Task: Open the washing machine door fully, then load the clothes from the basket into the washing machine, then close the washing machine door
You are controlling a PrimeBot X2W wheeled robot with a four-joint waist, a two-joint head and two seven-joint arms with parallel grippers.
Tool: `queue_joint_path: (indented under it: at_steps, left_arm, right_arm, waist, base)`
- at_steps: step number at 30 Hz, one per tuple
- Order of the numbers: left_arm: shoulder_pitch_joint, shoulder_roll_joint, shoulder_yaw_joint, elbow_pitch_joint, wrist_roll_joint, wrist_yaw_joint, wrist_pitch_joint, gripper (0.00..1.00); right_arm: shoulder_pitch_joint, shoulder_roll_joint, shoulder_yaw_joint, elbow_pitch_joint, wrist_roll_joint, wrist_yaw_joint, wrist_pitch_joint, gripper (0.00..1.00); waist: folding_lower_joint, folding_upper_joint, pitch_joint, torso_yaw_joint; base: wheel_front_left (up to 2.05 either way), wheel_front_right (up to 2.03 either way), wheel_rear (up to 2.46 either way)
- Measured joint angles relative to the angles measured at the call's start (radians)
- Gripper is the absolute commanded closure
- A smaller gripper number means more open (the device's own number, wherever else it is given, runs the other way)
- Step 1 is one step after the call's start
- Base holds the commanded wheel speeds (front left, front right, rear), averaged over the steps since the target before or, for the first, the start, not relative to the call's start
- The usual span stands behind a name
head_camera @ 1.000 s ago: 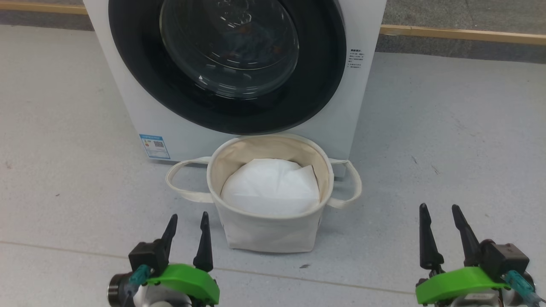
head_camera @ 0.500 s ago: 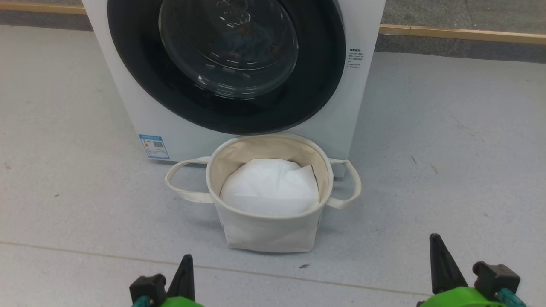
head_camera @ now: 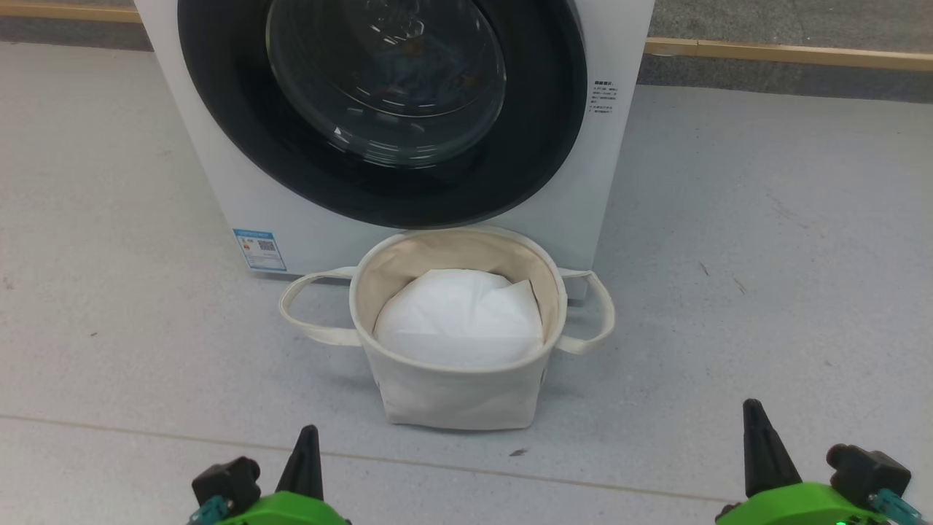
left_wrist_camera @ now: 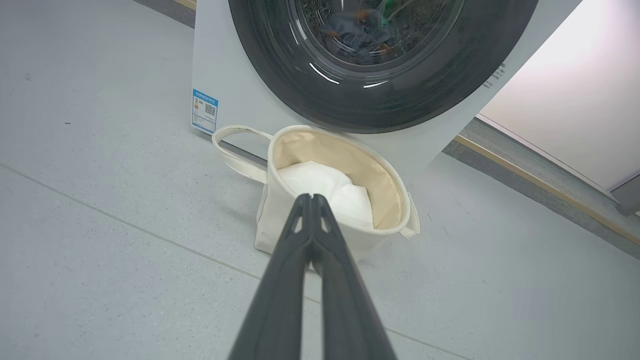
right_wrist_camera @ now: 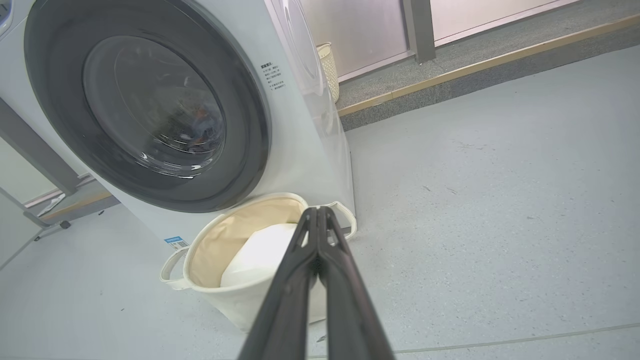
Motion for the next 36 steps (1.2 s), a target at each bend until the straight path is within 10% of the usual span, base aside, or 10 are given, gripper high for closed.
queue_joint_path:
  at_steps: [36]
  left_arm:
    - [0.007,0.000,0.107,-0.085,-0.367,-0.069,0.105,1.00]
  right_arm:
    - [-0.024,0.000,-0.046,0.001,0.411,0.000,0.109,1.00]
  waist:
    - [-0.0001,0.0000,0.012,-0.015]
  base:
    - [0.00,0.00,0.00]
